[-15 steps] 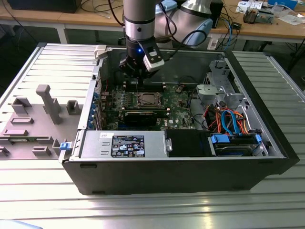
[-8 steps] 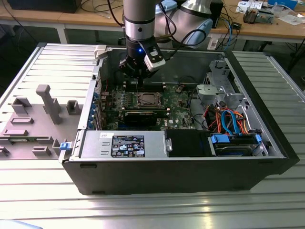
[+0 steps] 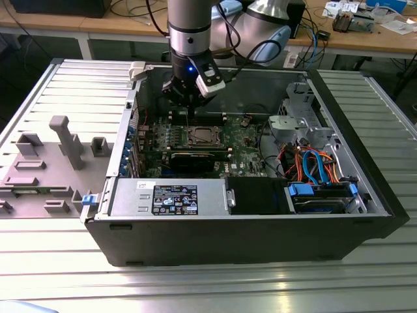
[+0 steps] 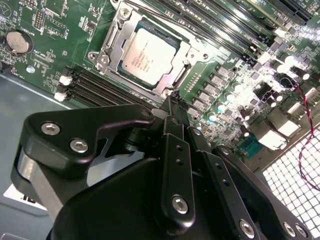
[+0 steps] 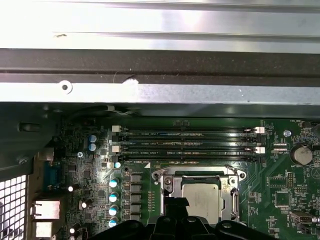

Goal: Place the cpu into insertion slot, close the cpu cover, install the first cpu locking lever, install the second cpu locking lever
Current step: 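Install the first cpu locking lever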

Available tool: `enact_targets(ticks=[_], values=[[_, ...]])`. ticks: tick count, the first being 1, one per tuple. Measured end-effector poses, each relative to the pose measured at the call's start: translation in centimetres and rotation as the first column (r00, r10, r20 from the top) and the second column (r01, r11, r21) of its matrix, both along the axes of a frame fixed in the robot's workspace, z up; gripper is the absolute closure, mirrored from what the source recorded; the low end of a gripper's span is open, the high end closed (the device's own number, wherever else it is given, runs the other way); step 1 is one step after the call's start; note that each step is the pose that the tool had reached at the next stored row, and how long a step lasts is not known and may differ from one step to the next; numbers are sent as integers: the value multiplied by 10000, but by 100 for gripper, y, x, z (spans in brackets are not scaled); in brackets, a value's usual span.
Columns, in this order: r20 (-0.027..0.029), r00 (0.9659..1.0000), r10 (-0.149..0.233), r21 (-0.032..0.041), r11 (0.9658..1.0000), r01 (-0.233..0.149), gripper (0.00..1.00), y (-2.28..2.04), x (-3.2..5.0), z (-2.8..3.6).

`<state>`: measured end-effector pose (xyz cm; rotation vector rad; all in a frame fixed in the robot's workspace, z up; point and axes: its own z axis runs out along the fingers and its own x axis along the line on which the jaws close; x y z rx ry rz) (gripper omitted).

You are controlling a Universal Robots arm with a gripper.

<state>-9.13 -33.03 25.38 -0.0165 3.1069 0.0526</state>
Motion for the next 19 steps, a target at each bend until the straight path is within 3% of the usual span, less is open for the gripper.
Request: enact_targets(ticks=[13,19], values=[[0,10000,-2,0,10000,2,89,0,-21,0],[1,10000,5,2,10000,-5,89,0,-164,0]])
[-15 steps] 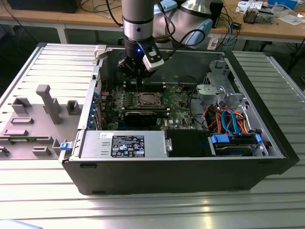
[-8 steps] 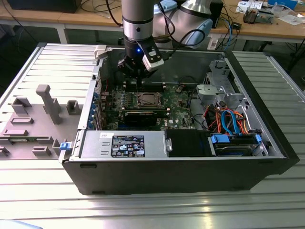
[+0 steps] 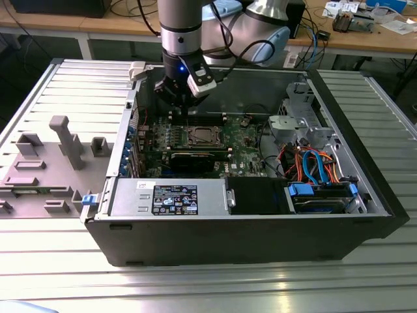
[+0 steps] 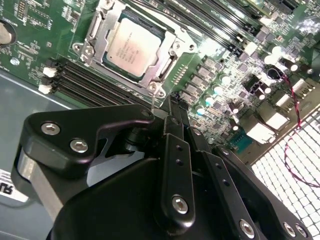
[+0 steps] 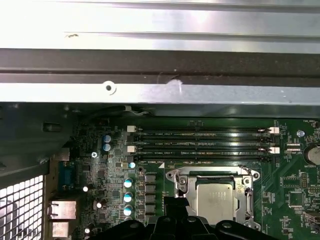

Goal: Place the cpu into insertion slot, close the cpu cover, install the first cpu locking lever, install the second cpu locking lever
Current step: 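Install the first cpu locking lever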

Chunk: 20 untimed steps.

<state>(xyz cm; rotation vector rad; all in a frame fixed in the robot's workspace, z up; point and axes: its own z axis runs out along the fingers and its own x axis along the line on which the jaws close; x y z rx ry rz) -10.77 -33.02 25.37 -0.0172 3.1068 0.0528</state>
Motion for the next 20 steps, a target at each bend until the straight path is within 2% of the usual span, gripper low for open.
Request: enact_targets(ticks=[10,12,14,16,20], values=[[1,10000,11,27,10000,-11,89,12,-71,26],[-1,10000,57,26,10000,-57,89,42,-71,27],[-1,9999,139,15,9999,-139,89,95,-72,27],[0,9999,161,12,9999,-161,89,106,-76,27],[-1,9997,247,1,9997,-247,89,155,-77,30]])
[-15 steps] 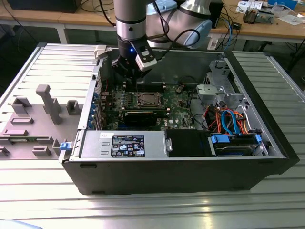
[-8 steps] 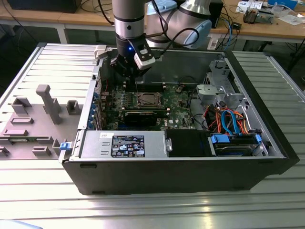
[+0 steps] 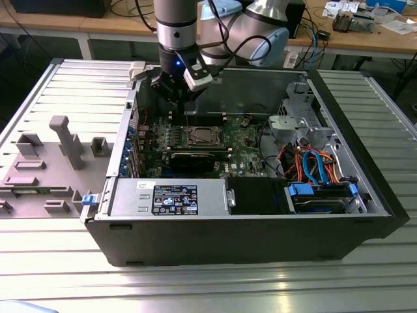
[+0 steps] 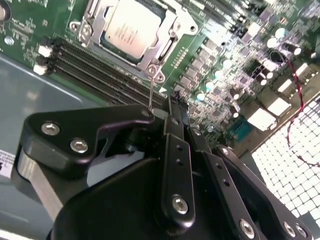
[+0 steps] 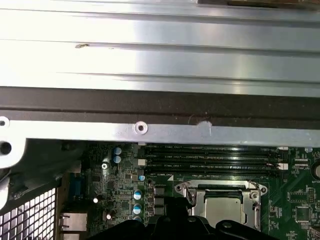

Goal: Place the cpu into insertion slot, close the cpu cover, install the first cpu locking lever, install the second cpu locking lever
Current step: 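Install the first cpu locking lever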

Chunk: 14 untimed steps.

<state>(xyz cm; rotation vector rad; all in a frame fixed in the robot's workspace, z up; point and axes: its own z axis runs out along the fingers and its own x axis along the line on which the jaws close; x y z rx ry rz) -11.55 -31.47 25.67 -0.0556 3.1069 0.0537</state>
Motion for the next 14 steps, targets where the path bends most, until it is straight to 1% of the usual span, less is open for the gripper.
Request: enact_targets(ticks=[3,9,14], values=[[0,10000,45,0,10000,-45,89,10,5,4],[0,10000,55,-1,10000,-55,89,11,39,4],[0,10000,55,-1,10000,-55,89,11,42,4]])
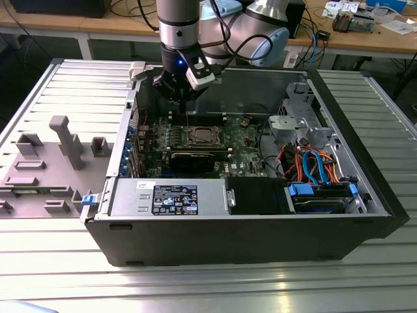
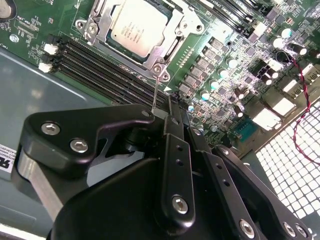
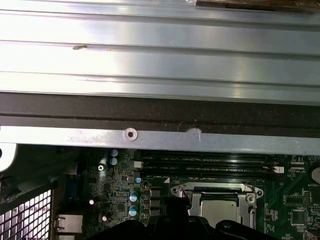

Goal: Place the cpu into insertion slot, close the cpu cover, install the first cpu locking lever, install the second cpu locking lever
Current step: 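Install the first cpu locking lever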

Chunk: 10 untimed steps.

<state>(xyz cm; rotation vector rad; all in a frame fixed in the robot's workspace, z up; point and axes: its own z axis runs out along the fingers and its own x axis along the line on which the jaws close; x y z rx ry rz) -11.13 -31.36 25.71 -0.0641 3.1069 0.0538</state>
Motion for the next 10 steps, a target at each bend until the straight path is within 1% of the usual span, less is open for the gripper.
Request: enact_targets(ticks=[10], values=[[1,10000,0,0,10000,0,89,0,5,0]])
